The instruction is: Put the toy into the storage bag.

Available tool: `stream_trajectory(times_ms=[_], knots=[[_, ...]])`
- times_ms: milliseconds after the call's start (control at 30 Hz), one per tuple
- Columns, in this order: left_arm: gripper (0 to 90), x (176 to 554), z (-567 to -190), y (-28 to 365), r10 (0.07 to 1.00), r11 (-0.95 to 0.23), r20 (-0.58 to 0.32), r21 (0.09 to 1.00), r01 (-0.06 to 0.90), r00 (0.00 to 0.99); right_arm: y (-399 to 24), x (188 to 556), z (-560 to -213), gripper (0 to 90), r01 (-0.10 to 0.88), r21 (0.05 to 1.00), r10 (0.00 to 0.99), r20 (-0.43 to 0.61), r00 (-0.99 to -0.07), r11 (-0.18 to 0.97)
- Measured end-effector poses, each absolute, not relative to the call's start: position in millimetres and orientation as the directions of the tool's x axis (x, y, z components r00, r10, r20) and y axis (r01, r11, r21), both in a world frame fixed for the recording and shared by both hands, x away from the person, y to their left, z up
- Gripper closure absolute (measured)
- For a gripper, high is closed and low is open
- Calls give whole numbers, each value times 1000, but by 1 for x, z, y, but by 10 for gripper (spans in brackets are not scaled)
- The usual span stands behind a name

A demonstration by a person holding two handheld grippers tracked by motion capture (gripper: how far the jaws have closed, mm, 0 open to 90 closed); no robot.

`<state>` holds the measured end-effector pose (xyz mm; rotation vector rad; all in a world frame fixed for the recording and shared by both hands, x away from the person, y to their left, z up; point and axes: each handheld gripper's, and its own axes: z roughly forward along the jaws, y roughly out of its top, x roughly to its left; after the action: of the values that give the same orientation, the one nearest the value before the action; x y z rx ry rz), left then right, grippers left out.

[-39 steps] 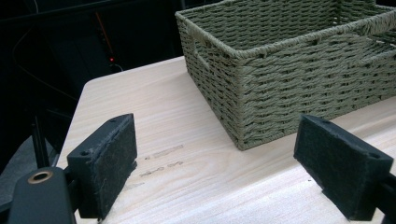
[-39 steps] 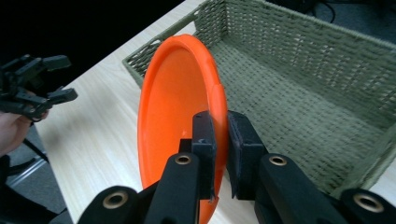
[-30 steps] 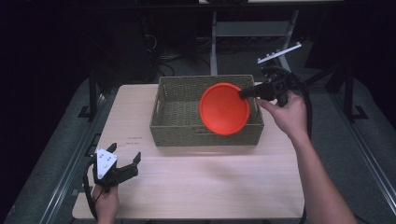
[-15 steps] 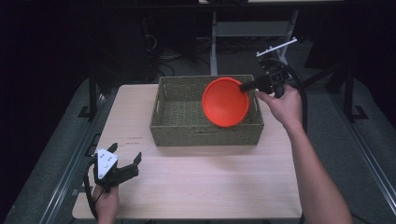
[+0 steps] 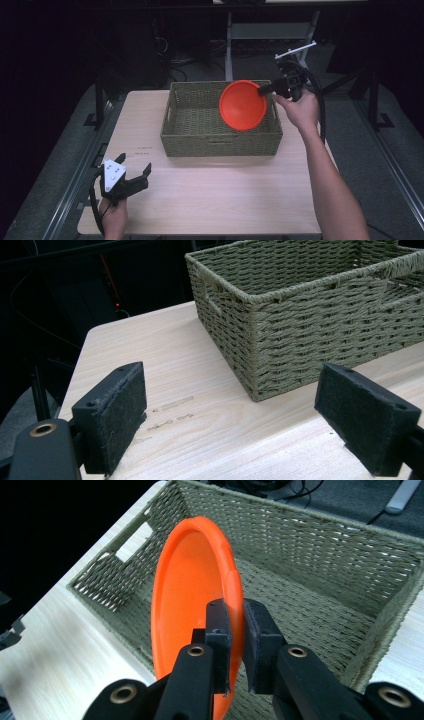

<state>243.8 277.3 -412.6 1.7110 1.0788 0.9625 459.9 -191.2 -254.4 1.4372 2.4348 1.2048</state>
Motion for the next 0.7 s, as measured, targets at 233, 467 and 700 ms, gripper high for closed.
stream_trajectory(times_ms=[233, 467, 700], knots=[[128, 244, -413, 278, 935, -237, 147, 936, 259, 323, -193, 467, -260, 820, 726, 648, 779, 324, -537, 231], [127, 244, -413, 278, 936, -234, 144, 937, 258, 322, -190, 472, -267, 820, 735, 641, 790, 325, -520, 220], [127, 244, -413, 278, 935, -238, 148, 936, 258, 323, -188, 477, -274, 820, 740, 638, 801, 319, -507, 214]])
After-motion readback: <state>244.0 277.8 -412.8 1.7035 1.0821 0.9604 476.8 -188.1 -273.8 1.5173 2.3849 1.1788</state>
